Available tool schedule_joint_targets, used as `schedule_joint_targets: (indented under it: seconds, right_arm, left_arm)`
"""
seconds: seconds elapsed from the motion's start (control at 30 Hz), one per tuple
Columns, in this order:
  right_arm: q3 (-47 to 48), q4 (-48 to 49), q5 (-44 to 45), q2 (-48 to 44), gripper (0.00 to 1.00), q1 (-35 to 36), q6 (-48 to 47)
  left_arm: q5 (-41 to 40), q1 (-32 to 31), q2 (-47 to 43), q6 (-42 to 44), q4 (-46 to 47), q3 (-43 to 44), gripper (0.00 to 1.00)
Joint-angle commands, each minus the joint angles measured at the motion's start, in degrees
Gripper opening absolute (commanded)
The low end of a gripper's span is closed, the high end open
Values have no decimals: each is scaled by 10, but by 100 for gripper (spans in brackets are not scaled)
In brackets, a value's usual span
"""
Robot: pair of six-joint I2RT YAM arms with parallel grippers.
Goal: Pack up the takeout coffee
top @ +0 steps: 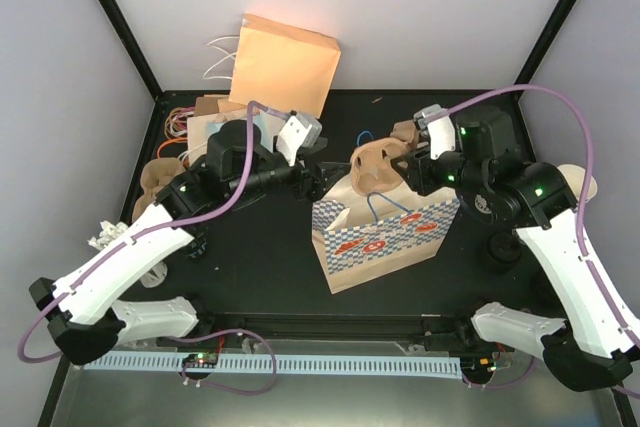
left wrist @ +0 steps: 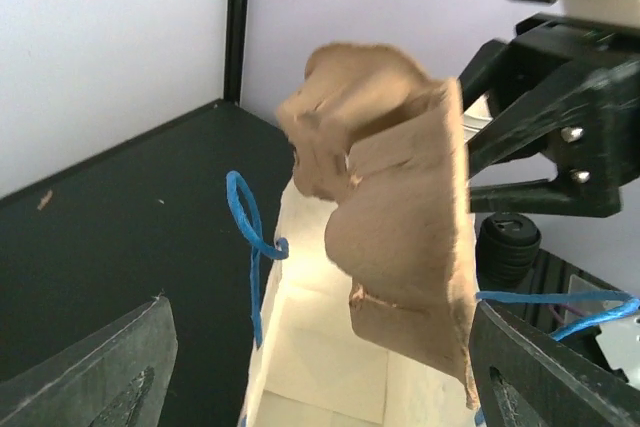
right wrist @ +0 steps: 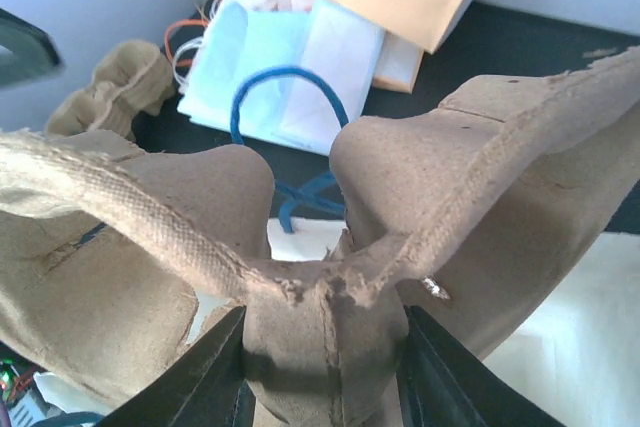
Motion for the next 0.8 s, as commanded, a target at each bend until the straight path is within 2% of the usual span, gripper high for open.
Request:
schedule_joint_targets:
  seconds: [0.0, 0.1, 0.23, 0.3, 0.43, 0.6, 0.67, 0.77]
  right_arm:
    - [15, 52, 5, -11, 40, -1, -10]
    - [16, 73, 11, -11, 40, -1, -6]
    - [25, 83, 7, -3, 40, -1, -2]
    - [26, 86, 8, -1, 40, -1, 0]
    - [26, 90, 20, -1, 40, -1, 2]
    - [23, 99, 33, -2, 40, -1, 7]
    - [22, 104, 34, -2, 40, -1, 8]
    - [23, 107, 31, -1, 40, -1, 11]
  left_arm:
    - [62, 12, 15, -88, 25, 33, 82]
    - [109, 12, 32, -109, 57, 40, 78]
    - [125, 12, 51, -123, 60, 57, 68]
    - [136, 12, 55, -128, 62, 59, 66]
    - [129, 12, 38, -141, 78, 41, 67]
    - [91, 12, -13, -189, 128, -16, 76]
    - [93, 12, -26, -208, 147, -34, 76]
    - [111, 11, -22, -229, 158, -39, 70]
